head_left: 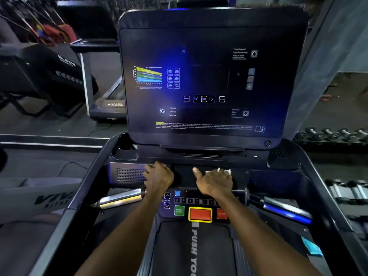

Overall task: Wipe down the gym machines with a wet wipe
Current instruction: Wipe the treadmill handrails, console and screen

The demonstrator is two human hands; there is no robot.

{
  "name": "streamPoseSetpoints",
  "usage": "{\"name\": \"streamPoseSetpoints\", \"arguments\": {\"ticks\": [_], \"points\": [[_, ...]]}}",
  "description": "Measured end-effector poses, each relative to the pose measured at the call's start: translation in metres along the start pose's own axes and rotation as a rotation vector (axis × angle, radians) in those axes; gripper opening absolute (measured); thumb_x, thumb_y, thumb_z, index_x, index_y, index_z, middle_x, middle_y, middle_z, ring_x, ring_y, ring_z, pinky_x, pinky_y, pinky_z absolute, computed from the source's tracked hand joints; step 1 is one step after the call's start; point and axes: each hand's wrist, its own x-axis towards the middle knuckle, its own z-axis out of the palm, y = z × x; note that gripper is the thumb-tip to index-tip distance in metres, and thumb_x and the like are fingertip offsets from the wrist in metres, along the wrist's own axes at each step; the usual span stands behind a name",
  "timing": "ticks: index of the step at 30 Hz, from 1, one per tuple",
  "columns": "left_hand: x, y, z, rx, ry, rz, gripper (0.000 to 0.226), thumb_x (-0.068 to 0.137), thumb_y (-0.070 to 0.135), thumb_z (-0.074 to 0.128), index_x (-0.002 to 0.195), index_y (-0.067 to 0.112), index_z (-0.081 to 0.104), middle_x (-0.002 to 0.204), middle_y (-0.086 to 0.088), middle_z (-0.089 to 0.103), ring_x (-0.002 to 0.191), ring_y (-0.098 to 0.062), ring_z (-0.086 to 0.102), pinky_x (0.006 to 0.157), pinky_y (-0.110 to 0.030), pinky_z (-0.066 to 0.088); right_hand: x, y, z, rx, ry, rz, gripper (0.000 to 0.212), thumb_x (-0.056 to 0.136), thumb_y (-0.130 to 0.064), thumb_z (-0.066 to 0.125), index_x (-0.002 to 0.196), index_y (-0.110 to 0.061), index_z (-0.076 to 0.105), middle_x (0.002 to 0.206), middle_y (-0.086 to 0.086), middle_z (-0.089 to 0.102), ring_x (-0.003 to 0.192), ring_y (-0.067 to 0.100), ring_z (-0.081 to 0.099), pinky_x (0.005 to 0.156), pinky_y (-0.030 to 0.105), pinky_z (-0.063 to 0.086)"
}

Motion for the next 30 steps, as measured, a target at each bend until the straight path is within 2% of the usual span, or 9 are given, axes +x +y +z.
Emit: {"name": "streamPoseSetpoints", "arguments": {"ticks": [3,6,10,14,18,22,26,28,30], "points": [[-0.003,0.001,0.004,-0.007,0.05,-0.019,0.035,0.098,0.031,0.048,0.127,0.012,0.048,0.144,-0.017,0.03,0.13,-0.04,0.033,0.108,-0.057,0.033,0.004,-0.016,0.003,0.008,0.05,-0.197,0.095,0.094,-0.073,0.002,0.137,-0.009,0.056,0.148,0.022,0.045,0.139,0.038,0.038,0.112,0.052,0.03],[-0.003,0.002,0.002,0.0,0.062,-0.013,0.036,0.098,0.03,0.048,0.129,0.011,0.046,0.143,-0.016,0.03,0.131,-0.041,0.033,0.107,-0.058,0.033,-0.003,-0.018,0.013,0.048,0.087,-0.444,0.082,0.099,-0.067,0.012,0.139,-0.007,0.05,0.146,0.015,0.048,0.135,0.032,0.044,0.108,0.05,0.037],[-0.004,0.002,0.001,0.005,0.063,-0.011,0.034,0.097,0.027,0.049,0.127,0.01,0.046,0.139,-0.017,0.032,0.13,-0.04,0.033,0.108,-0.057,0.033,-0.004,0.03,0.01,0.006,0.093,-0.352,0.087,0.094,-0.073,0.006,0.142,-0.011,0.044,0.147,0.012,0.049,0.135,0.03,0.045,0.114,0.052,0.029],[-0.003,0.003,0.002,0.012,0.078,-0.012,0.035,0.096,0.031,0.048,0.123,0.008,0.047,0.133,-0.018,0.036,0.124,-0.041,0.038,0.105,-0.059,0.037,0.005,0.063,0.004,-0.023,0.003,-0.282,0.099,0.09,-0.077,0.0,0.154,-0.009,0.03,0.16,0.013,0.03,0.15,0.027,0.023,0.122,0.053,0.01],[-0.009,0.001,0.002,-0.001,0.095,0.009,0.042,0.095,0.033,0.05,0.126,0.004,0.045,0.132,-0.021,0.038,0.123,-0.042,0.04,0.105,-0.057,0.037,-0.016,0.057,0.015,-0.04,0.086,-0.307,0.108,0.085,-0.077,-0.008,0.152,0.0,0.028,0.158,0.02,0.031,0.147,0.032,0.026,0.123,0.048,0.012],[-0.012,0.001,0.0,-0.021,0.112,0.024,0.046,0.095,0.031,0.051,0.129,0.002,0.043,0.136,-0.023,0.038,0.126,-0.043,0.039,0.105,-0.057,0.036,-0.053,0.062,0.025,-0.057,0.217,-0.32,0.129,0.07,-0.077,-0.032,0.149,0.002,0.031,0.154,0.021,0.036,0.144,0.033,0.03,0.123,0.045,0.015],[-0.014,0.0,0.0,-0.063,0.131,0.023,0.038,0.095,0.029,0.051,0.124,0.004,0.05,0.133,-0.02,0.042,0.122,-0.04,0.044,0.103,-0.055,0.041,-0.037,0.045,0.018,-0.018,0.174,-0.297,0.103,0.089,-0.074,-0.002,0.149,0.001,0.034,0.155,0.023,0.033,0.146,0.034,0.027,0.122,0.047,0.015],[-0.014,-0.002,0.0,-0.095,0.163,0.01,0.033,0.094,0.03,0.051,0.117,0.007,0.056,0.129,-0.018,0.048,0.114,-0.038,0.051,0.097,-0.053,0.047,-0.033,0.02,0.017,-0.01,0.167,-0.365,0.096,0.094,-0.073,0.008,0.15,0.0,0.033,0.158,0.022,0.03,0.147,0.034,0.024,0.121,0.048,0.014],[-0.014,-0.002,-0.001,-0.138,0.19,-0.007,0.033,0.094,0.026,0.05,0.117,0.005,0.06,0.128,-0.021,0.051,0.116,-0.041,0.05,0.099,-0.051,0.045,-0.034,-0.008,0.021,-0.028,0.21,-0.495,0.083,0.098,-0.067,0.02,0.148,-0.002,0.035,0.156,0.019,0.033,0.145,0.034,0.027,0.119,0.047,0.018]]}}
